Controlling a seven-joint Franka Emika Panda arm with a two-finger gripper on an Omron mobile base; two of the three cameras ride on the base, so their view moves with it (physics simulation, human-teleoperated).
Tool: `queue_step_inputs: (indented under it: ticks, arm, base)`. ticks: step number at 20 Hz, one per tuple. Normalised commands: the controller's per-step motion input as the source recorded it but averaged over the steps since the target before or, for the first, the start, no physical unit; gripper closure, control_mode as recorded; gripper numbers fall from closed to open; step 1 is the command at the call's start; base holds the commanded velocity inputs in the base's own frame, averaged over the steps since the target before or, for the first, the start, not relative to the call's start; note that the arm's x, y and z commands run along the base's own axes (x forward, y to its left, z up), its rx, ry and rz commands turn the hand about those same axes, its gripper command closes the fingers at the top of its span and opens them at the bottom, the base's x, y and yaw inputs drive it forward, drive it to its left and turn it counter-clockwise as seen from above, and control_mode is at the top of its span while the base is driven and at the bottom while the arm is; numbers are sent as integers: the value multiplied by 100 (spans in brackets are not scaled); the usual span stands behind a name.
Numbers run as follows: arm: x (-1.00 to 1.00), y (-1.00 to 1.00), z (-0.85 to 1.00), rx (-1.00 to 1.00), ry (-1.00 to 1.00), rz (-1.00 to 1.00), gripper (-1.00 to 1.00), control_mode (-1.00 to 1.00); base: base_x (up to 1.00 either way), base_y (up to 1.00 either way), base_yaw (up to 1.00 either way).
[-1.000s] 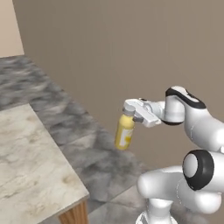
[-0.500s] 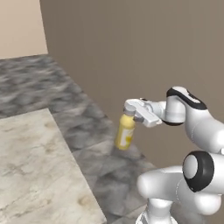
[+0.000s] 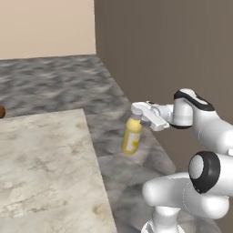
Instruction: There is a wine glass and glass cup on the dining counter. Place the wine bottle next to the wine glass and the juice bottle next to the glass cup.
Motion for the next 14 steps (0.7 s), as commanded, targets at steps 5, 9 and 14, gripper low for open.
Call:
queue_step_inputs:
  ticks: [5,9,14]
  arm:
    - [0,0,0,0,0,0,100,100]
    - [0,0,0,0,0,0,100,100]
    - [0,0,0,0,0,0,100,100]
  base:
    - [39,-35,26]
    - [43,-44,12]
    - [47,-52,1]
